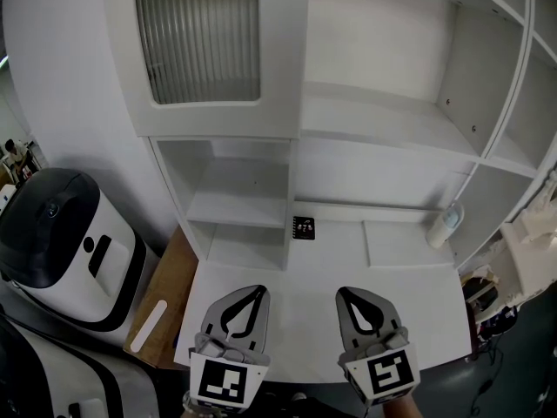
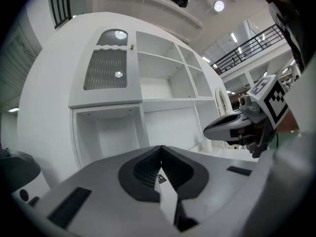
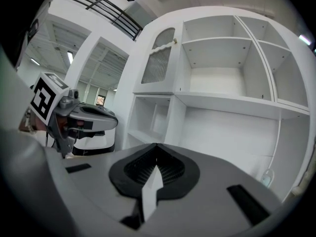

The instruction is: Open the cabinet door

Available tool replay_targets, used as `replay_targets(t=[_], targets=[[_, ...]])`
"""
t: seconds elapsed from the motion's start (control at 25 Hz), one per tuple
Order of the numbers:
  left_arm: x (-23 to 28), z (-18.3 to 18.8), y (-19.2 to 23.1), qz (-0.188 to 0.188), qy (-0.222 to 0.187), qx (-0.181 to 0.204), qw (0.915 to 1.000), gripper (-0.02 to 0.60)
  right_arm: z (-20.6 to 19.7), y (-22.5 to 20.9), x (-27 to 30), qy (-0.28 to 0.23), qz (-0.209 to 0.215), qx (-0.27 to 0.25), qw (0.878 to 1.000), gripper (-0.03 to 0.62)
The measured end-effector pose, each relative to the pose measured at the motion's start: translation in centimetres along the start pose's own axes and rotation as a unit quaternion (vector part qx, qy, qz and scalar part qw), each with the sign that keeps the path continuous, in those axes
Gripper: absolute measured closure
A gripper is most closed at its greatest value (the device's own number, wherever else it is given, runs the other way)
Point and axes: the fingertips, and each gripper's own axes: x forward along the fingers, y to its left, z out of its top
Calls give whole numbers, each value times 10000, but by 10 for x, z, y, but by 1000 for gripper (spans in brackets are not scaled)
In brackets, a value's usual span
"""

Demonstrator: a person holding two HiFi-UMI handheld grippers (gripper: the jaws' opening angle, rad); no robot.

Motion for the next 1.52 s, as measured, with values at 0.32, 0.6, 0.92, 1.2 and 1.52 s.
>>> replay_targets(t=[0.32, 0.6, 0.92, 1.2, 1.52], targets=[[3, 17, 7, -75, -137, 203, 9997, 583, 28, -3, 4, -100, 28, -424, 9990, 592], [10, 40, 15, -67, -335, 375, 9987, 583, 53, -7, 9, -341, 58, -569, 9978, 592], [19, 66, 24, -96, -612, 644, 9960, 583, 83, -11, 13, -682, 51, -741, 9949, 592], [19, 88, 36, -40, -818, 696, 9942, 583, 105, -17, 13, -843, -30, -801, 9932, 592], [19, 115, 49, 33, -1036, 884, 9907, 583, 135, -26, 14, -1070, -13, -836, 9907, 592]])
